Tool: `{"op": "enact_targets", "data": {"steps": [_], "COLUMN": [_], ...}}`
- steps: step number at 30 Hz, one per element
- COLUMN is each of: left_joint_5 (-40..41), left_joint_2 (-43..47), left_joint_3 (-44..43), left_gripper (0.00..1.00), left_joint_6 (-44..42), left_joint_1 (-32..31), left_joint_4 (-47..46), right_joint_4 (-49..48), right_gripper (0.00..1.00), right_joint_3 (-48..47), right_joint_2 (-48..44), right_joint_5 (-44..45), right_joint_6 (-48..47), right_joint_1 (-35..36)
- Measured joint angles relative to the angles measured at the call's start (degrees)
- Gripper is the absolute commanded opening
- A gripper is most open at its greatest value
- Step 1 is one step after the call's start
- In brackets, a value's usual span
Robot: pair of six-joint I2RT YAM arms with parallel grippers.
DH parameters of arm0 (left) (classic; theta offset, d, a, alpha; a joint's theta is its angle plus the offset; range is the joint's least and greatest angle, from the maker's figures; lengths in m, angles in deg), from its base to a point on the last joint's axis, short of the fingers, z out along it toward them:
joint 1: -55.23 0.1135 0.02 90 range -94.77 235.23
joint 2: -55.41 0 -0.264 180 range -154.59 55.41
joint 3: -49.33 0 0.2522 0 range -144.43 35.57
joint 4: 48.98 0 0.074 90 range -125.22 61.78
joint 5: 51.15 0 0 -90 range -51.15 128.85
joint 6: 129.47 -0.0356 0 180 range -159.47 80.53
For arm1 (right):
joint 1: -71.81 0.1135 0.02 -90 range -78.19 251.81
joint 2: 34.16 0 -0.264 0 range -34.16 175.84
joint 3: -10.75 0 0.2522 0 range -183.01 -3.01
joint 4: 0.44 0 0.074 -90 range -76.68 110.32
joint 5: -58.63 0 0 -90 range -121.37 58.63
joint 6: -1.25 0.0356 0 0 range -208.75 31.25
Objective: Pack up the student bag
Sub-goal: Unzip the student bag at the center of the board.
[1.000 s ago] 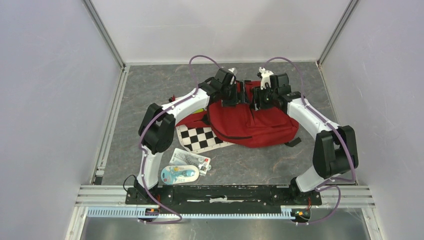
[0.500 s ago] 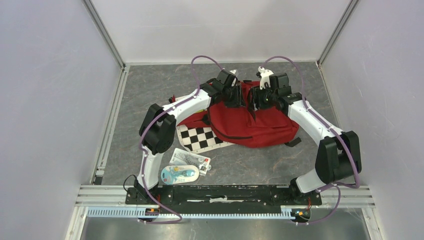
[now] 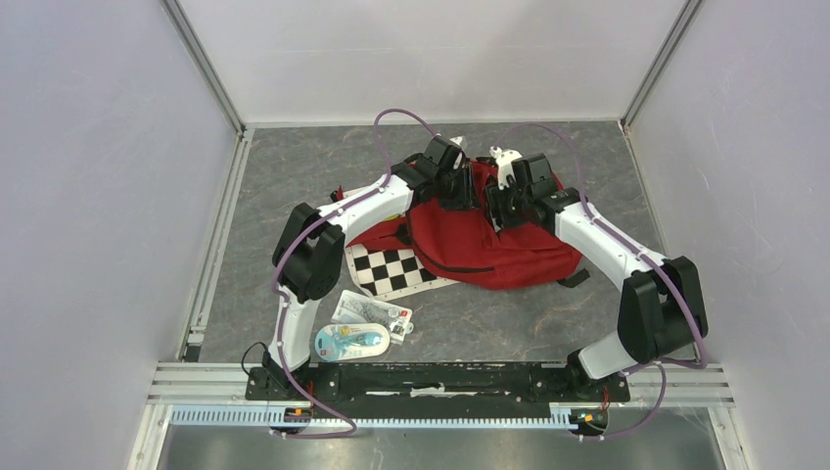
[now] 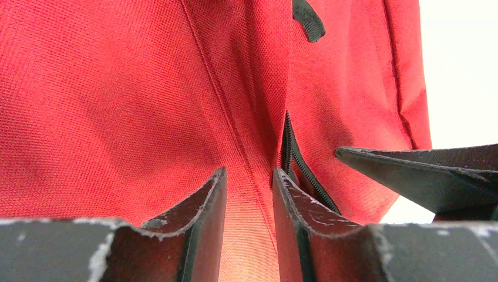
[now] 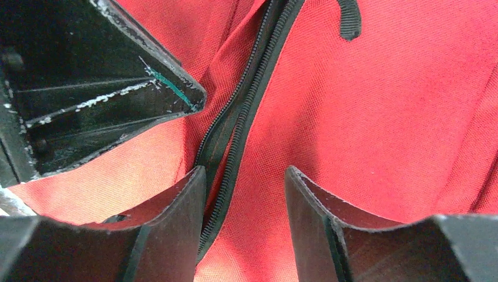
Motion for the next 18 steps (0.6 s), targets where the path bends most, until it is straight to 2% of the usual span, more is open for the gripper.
{"op": "enact_targets", "data": {"steps": [4, 7, 10, 13, 18], "left_joint_5": [0.0, 0.0, 0.0, -0.2, -1.4], "left_joint_2": [0.0, 0.0, 0.0, 0.0, 0.0], "left_joint_3": [0.0, 0.0, 0.0, 0.0, 0.0], "left_gripper": [0.40, 0.40, 0.43, 0.56, 0.74], "left_joint_6": [0.0, 0.0, 0.0, 0.0, 0.5], "left_joint_1": [0.0, 0.0, 0.0, 0.0, -0.1], "left_joint_4": [0.0, -0.1, -0.2, -0.4, -1.7], "right_joint_4": [0.3, 0.6, 0.7, 0.8, 0.6], "right_gripper": [0.51, 0.36, 0.16, 0.00, 0.00], "right_joint_3": [-0.1, -0.2, -0.3, -0.3, -0.2], "right_joint_2": [0.6, 1.6, 1.6, 1.0, -2.8], "right_joint_5": [3.3, 7.0, 10.3, 12.2, 13.5], "right_joint_6": [-0.8, -1.5, -2.0, -1.7, -0.2], "right_joint_1": [1.3, 2.0, 2.3, 2.3, 2.3]}}
